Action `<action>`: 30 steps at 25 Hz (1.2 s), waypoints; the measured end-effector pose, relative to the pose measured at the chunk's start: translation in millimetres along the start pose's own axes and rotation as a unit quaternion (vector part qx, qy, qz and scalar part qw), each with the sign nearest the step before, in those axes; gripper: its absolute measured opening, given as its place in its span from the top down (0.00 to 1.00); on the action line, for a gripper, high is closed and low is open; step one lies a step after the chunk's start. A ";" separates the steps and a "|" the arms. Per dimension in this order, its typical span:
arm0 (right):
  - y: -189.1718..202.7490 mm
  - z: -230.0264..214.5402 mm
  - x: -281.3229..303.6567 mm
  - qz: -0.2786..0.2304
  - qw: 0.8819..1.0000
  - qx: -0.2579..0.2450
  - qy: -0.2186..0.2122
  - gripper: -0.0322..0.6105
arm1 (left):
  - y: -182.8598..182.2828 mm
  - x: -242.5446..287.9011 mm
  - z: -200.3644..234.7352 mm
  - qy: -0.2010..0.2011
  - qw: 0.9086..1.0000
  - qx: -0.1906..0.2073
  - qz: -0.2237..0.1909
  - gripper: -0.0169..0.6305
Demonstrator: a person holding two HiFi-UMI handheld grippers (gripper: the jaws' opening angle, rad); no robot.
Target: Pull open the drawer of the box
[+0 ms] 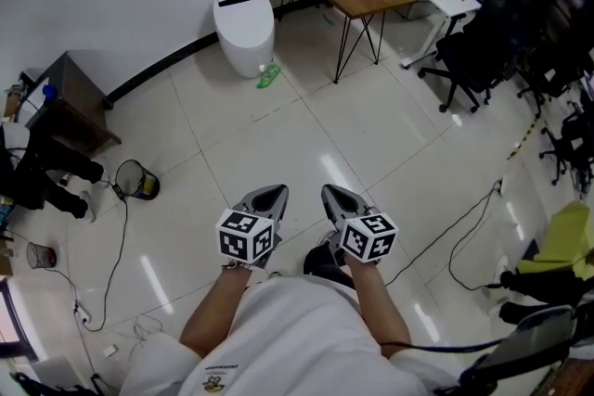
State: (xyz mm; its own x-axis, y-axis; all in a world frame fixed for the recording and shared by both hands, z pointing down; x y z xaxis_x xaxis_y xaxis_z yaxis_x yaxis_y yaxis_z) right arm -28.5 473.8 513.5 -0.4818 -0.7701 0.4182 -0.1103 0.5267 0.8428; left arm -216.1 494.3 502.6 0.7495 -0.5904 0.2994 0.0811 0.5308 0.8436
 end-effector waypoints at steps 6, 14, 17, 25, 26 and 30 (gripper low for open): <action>-20.4 -43.5 16.3 0.000 1.000 0.010 0.017 0.97 | -22.9 48.3 10.5 0.004 1.000 0.001 0.002 0.97; -42.3 -94.6 19.1 -0.009 0.999 0.035 0.032 0.97 | -42.7 106.4 6.0 -0.002 1.000 0.006 0.008 0.97; -50.7 -113.9 18.7 -0.012 0.998 0.047 0.040 0.97 | -49.9 124.5 0.9 0.002 1.000 0.011 0.013 0.97; -67.3 -158.5 20.1 -0.013 0.998 0.055 0.039 0.97 | -67.7 172.0 -9.7 -0.001 1.000 0.017 0.001 0.97; -68.2 -164.6 19.7 -0.014 0.997 0.057 0.040 0.97 | -68.7 178.2 -10.8 0.001 1.000 0.018 0.002 0.97; -75.4 -189.4 15.1 -0.020 0.996 0.071 0.058 0.97 | -74.6 200.3 -17.4 0.009 1.000 0.023 0.012 0.97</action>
State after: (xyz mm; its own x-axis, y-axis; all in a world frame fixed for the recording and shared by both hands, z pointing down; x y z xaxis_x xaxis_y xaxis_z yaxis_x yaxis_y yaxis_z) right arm 137.2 354.3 520.3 -0.3722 -0.8236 0.4280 -0.2533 0.5338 0.8068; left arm -60.6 347.0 491.9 0.7622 -0.5675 0.3115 0.0340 0.5157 0.8561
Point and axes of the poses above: the fingertips, and each gripper's own axes: x forward along the fingers, z to its left, y out of its underside, the point moved 8 cm from there along -x, backward along the fingers, and after that the axes turned 15 degrees about y, right-handed, at the moved point
